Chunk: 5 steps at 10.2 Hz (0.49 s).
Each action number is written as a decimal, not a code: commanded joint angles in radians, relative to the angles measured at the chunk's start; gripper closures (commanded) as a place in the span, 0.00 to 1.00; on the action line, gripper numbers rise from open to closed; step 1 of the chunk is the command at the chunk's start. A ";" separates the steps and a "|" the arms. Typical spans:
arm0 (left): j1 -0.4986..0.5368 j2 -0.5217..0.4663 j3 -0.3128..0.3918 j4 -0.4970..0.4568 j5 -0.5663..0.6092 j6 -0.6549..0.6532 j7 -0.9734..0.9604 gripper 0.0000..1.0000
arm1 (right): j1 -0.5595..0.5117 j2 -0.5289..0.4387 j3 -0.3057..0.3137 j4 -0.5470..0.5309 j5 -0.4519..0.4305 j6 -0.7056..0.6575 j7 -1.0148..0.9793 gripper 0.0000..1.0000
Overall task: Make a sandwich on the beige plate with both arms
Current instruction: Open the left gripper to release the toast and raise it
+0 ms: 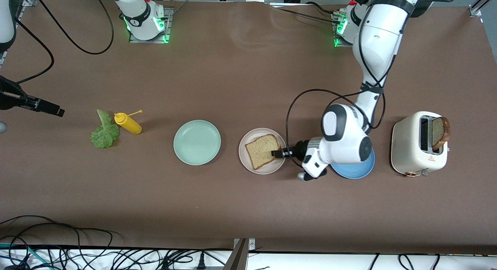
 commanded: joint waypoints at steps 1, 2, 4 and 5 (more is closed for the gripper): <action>0.054 -0.007 0.008 0.011 0.041 -0.004 0.037 0.00 | -0.011 0.021 0.002 -0.001 -0.031 -0.014 0.005 0.00; 0.104 -0.035 0.008 0.009 0.138 -0.005 0.042 0.00 | -0.011 0.038 0.000 -0.016 -0.050 -0.013 0.013 0.00; 0.207 -0.213 0.008 -0.119 0.251 -0.013 0.044 0.00 | -0.013 0.082 0.002 -0.047 -0.099 -0.003 0.017 0.00; 0.238 -0.307 0.009 -0.200 0.259 -0.013 0.044 0.00 | -0.014 0.094 0.000 -0.050 -0.111 -0.002 0.016 0.00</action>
